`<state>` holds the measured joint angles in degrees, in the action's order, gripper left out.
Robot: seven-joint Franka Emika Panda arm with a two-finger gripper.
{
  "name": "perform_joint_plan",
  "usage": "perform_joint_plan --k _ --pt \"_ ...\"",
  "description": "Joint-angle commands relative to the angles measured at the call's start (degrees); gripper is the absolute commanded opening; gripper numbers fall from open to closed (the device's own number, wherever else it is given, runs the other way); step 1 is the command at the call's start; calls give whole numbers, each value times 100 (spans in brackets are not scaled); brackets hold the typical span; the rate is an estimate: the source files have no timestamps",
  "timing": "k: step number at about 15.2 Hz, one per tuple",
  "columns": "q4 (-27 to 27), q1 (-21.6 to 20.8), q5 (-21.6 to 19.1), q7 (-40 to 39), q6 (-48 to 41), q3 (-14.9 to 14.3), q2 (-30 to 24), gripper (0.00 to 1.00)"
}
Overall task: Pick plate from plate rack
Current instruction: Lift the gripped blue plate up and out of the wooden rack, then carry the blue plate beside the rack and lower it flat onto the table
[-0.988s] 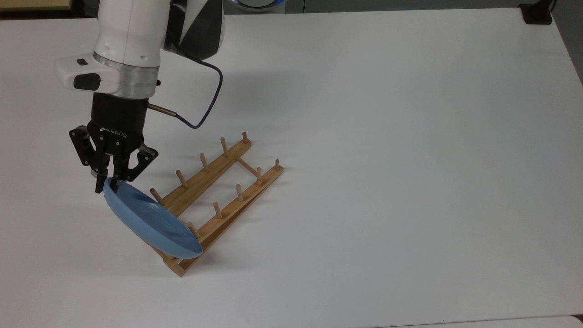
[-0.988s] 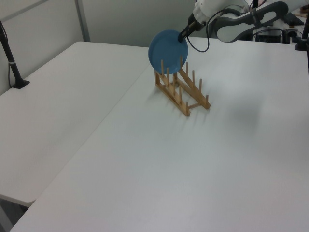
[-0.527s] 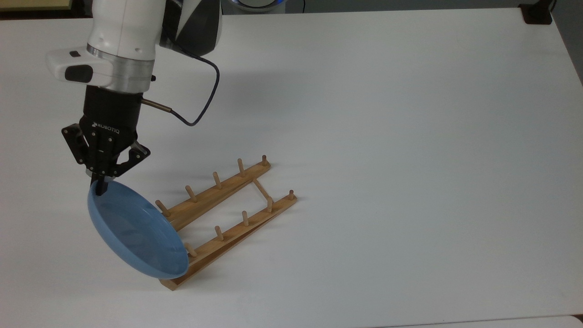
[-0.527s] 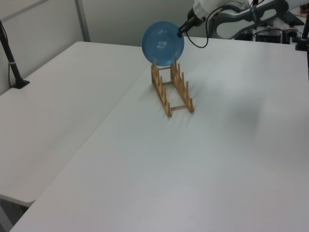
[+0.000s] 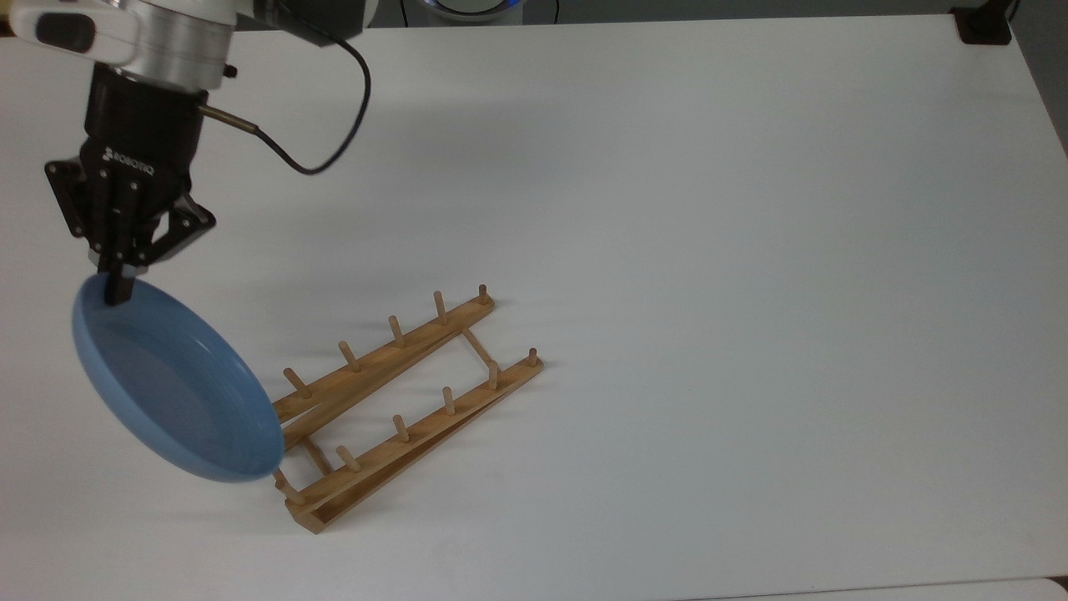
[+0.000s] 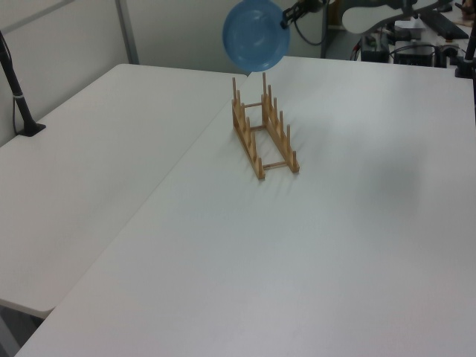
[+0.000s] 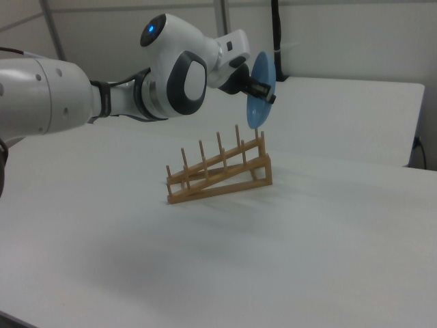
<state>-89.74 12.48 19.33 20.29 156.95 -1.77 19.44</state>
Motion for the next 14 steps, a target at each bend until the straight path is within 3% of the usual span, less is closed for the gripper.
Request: perform_joint_plan --k 1,2,4,6,11,14 --pt "-456 -17 -192 11 -1137 2 -519 0" --pt "-491 -9 -306 -103 -1463 10 -598 0" --pt "-527 148 -1495 -1317 -2873 2 -887 0" --pt "-501 316 -2133 -2480 -4123 -25 -1099 0" --pt "-527 633 -2179 -4547 -6165 -60 -1249 0" --pt "-877 642 -2179 -5165 -6309 -42 -1179 0"
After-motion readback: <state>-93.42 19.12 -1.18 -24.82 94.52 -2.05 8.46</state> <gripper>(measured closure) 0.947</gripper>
